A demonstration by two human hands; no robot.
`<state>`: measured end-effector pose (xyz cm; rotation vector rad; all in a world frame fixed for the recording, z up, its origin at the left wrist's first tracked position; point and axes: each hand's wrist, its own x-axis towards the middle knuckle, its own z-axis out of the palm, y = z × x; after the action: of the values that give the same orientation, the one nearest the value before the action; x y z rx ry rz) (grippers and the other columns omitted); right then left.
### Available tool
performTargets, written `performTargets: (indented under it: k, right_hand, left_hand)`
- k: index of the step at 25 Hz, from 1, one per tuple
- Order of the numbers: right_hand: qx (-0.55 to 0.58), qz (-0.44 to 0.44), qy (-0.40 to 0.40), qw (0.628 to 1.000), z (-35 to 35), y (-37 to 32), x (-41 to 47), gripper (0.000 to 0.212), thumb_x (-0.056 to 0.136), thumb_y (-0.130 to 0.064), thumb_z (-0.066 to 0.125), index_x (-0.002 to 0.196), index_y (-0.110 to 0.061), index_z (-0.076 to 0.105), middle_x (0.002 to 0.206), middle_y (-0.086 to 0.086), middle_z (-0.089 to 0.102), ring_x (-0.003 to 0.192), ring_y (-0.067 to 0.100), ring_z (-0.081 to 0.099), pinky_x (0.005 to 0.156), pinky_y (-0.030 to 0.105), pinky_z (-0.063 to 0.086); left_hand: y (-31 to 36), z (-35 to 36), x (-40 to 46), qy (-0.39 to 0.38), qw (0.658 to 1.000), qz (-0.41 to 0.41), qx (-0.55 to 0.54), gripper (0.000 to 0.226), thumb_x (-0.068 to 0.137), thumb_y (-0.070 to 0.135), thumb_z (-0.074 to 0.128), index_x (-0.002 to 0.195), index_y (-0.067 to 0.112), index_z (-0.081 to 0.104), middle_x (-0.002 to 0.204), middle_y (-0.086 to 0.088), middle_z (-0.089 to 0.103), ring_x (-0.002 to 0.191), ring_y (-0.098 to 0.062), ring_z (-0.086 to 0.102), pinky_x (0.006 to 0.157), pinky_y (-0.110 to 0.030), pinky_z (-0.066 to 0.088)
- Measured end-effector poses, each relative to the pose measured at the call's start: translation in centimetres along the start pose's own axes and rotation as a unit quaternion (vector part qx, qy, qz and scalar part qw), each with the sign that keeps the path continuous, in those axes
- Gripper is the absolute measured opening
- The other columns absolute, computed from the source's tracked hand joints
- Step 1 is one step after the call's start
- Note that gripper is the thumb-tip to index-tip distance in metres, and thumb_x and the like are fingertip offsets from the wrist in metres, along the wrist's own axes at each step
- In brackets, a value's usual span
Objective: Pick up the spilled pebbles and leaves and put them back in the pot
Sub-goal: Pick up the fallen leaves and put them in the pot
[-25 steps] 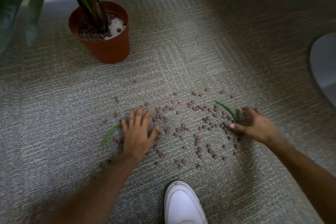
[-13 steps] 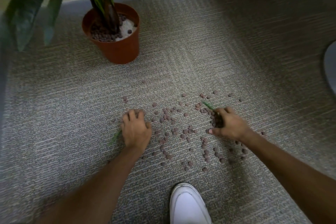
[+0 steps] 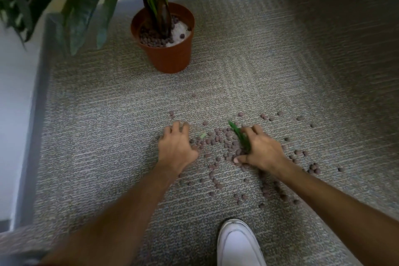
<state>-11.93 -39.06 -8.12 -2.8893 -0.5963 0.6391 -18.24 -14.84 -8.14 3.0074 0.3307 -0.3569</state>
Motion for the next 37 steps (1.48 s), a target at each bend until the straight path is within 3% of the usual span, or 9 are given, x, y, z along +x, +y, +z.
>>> performTargets:
  k: [5, 11, 16, 19, 22, 26, 31, 34, 37]
  right_hand:
    - [-0.003, -0.054, -0.056, 0.997, 0.6, -2.1, 0.9, 0.109, 0.063, -0.057, 0.078, 0.146, -0.035, 0.013, 0.135, 0.006, 0.032, 0.117, 0.028, 0.048, 0.088, 0.037, 0.048]
    - [-0.038, -0.203, -0.021, 0.978, 1.4, -6.6, 0.9, 0.043, 0.090, -0.024, 0.060, 0.132, -0.024, 0.050, 0.117, 0.000, 0.049, 0.090, 0.015, 0.058, 0.077, 0.027, 0.056]
    - [-0.054, -0.213, -0.043, 0.975, 1.0, -7.4, 1.5, 0.029, 0.092, -0.016, 0.058, 0.120, -0.020, 0.059, 0.106, 0.000, 0.053, 0.067, 0.007, 0.048, 0.057, 0.020, 0.042]
    - [0.006, -0.181, -0.052, 0.982, 0.5, -7.6, 2.2, 0.022, 0.092, -0.014, 0.059, 0.113, -0.018, 0.065, 0.098, 0.000, 0.059, 0.068, 0.010, 0.057, 0.063, 0.023, 0.052]
    - [0.032, -0.155, -0.040, 0.987, 0.4, -7.6, 3.1, 0.023, 0.093, -0.013, 0.057, 0.111, -0.020, 0.068, 0.097, 0.004, 0.067, 0.079, 0.017, 0.066, 0.078, 0.031, 0.055]
    - [0.120, -0.119, -0.064, 0.984, -0.2, -7.4, 3.8, 0.021, 0.089, -0.015, 0.063, 0.105, -0.026, 0.072, 0.090, -0.003, 0.071, 0.068, 0.009, 0.066, 0.067, 0.027, 0.057]
    - [0.188, -0.077, -0.092, 0.975, -1.5, -6.3, 5.3, 0.012, 0.086, -0.018, 0.068, 0.092, -0.026, 0.075, 0.073, -0.008, 0.072, 0.049, 0.002, 0.060, 0.041, 0.019, 0.047]
    - [0.242, -0.064, -0.070, 0.966, -3.6, -6.5, 6.7, 0.010, 0.083, -0.019, 0.070, 0.089, -0.025, 0.075, 0.070, -0.009, 0.072, 0.053, 0.004, 0.064, 0.052, 0.028, 0.057]
    - [0.244, -0.063, 0.003, 0.968, -6.6, -7.5, 9.1, 0.009, 0.081, -0.019, 0.072, 0.089, -0.022, 0.075, 0.067, -0.017, 0.067, 0.054, -0.001, 0.062, 0.050, 0.021, 0.052]
  left_hand:
    - [0.2, 0.1, -0.5, -0.129, 0.991, 0.007, 0.026, 0.087, 0.072, 0.044, 0.068, 0.142, 0.023, 0.021, 0.142, -0.012, 0.026, 0.119, -0.037, 0.045, 0.086, -0.044, 0.054]
    - [1.2, 0.3, -0.3, -0.117, 0.992, 0.032, -0.033, 0.058, 0.075, 0.018, 0.071, 0.127, 0.021, 0.043, 0.119, -0.006, 0.046, 0.103, -0.028, 0.057, 0.080, -0.039, 0.052]
    - [1.0, 0.4, -0.2, -0.097, 0.986, 0.018, -0.137, 0.038, 0.082, 0.015, 0.068, 0.118, 0.024, 0.060, 0.106, -0.002, 0.060, 0.092, -0.021, 0.061, 0.077, -0.032, 0.054]
    - [0.7, 0.2, 0.0, -0.106, 0.965, -0.030, -0.240, 0.024, 0.084, 0.009, 0.067, 0.105, 0.020, 0.071, 0.086, -0.003, 0.068, 0.070, -0.016, 0.063, 0.054, -0.022, 0.049]
    - [0.5, -0.4, 0.7, -0.102, 0.951, -0.048, -0.289, 0.024, 0.083, 0.006, 0.068, 0.102, 0.018, 0.074, 0.090, -0.007, 0.072, 0.070, -0.020, 0.066, 0.056, -0.022, 0.050]
    - [-0.1, -1.0, 1.8, -0.132, 0.931, -0.082, -0.331, 0.022, 0.078, 0.006, 0.074, 0.098, 0.016, 0.075, 0.081, 0.000, 0.071, 0.057, -0.009, 0.059, 0.049, -0.016, 0.046]
    - [-2.0, -1.9, 2.4, -0.144, 0.882, -0.165, -0.418, 0.016, 0.070, 0.007, 0.080, 0.080, 0.018, 0.073, 0.080, 0.003, 0.070, 0.078, -0.014, 0.067, 0.078, -0.031, 0.058]
    - [-3.5, -3.1, 3.2, -0.113, 0.827, -0.217, -0.507, 0.017, 0.070, 0.002, 0.079, 0.075, 0.016, 0.070, 0.091, -0.006, 0.073, 0.085, -0.021, 0.071, 0.084, -0.038, 0.058]
    - [-4.4, -5.4, 5.0, -0.078, 0.759, -0.246, -0.598, 0.018, 0.074, -0.002, 0.074, 0.086, 0.008, 0.066, 0.102, -0.014, 0.071, 0.086, -0.025, 0.072, 0.083, -0.040, 0.058]
